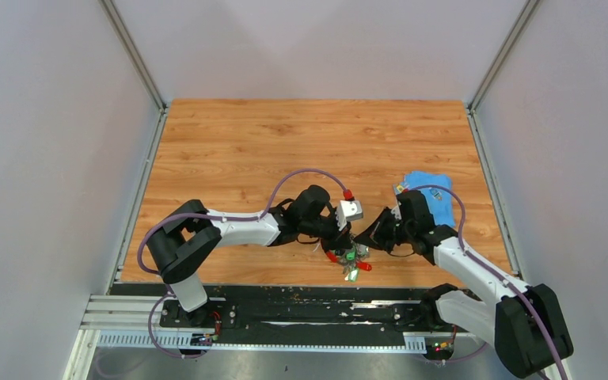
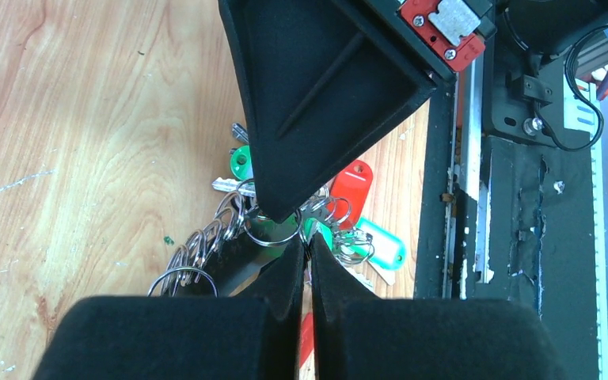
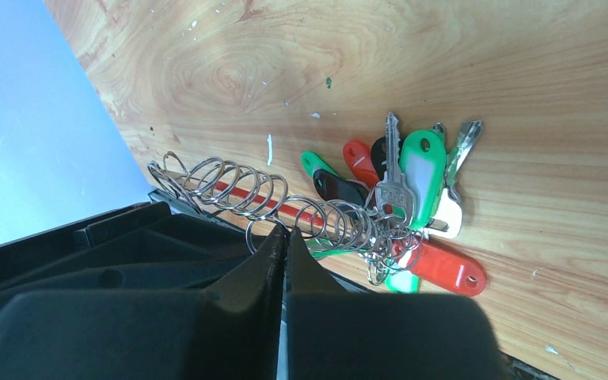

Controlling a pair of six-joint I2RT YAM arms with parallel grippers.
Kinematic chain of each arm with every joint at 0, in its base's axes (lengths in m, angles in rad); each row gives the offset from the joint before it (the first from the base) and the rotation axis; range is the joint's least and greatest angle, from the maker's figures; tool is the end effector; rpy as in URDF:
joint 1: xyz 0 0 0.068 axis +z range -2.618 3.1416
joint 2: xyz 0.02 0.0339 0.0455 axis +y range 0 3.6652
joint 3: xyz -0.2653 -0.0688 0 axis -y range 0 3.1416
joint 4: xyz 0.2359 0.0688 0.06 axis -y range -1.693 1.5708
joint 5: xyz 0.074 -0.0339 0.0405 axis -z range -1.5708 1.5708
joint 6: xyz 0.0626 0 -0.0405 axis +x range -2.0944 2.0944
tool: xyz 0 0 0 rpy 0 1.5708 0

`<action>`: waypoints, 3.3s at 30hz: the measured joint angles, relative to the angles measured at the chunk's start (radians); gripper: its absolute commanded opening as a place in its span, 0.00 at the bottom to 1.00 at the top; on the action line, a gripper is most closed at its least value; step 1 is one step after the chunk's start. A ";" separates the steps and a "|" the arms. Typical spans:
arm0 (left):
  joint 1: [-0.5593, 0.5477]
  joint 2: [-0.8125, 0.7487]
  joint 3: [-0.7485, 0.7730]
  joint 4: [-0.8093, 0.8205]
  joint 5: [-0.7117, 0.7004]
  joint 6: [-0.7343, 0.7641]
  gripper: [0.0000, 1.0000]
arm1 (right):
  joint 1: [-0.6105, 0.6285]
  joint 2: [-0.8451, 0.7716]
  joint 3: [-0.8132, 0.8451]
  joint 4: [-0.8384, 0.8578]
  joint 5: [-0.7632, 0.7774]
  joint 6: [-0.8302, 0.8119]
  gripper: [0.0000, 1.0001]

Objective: Remove the keys from the keyring

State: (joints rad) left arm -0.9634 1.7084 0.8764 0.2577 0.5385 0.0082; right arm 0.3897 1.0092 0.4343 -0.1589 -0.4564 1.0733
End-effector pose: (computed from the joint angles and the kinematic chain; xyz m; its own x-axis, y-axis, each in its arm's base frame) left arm 0.1830 -0.3196 0.1729 -0.3022 0.4472 -0.8418 0.9532 0.1327 -0.2717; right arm 0.1801 0.1038 0.1729 -0.8614 0.4990 -0.0950 0.2372 0.5605 0.7935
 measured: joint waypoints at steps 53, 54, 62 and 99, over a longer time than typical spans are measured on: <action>0.017 -0.073 0.027 -0.144 0.020 0.227 0.00 | 0.043 -0.042 0.158 -0.259 -0.054 -0.223 0.40; 0.015 -0.070 0.028 -0.145 0.026 0.227 0.00 | 0.039 -0.053 0.142 -0.249 -0.048 -0.194 0.41; -0.023 -0.016 0.059 -0.157 0.042 0.216 0.00 | 0.012 -0.130 0.051 -0.200 -0.008 -0.016 0.35; -0.050 0.057 0.118 -0.177 0.009 0.201 0.00 | -0.095 -0.042 0.002 -0.168 -0.086 0.014 0.00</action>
State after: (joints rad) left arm -1.0134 1.7653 0.9943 0.0811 0.5476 0.2092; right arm 0.2947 0.9676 0.4358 -0.3267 -0.5426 1.0874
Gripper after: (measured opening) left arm 0.006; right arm 0.012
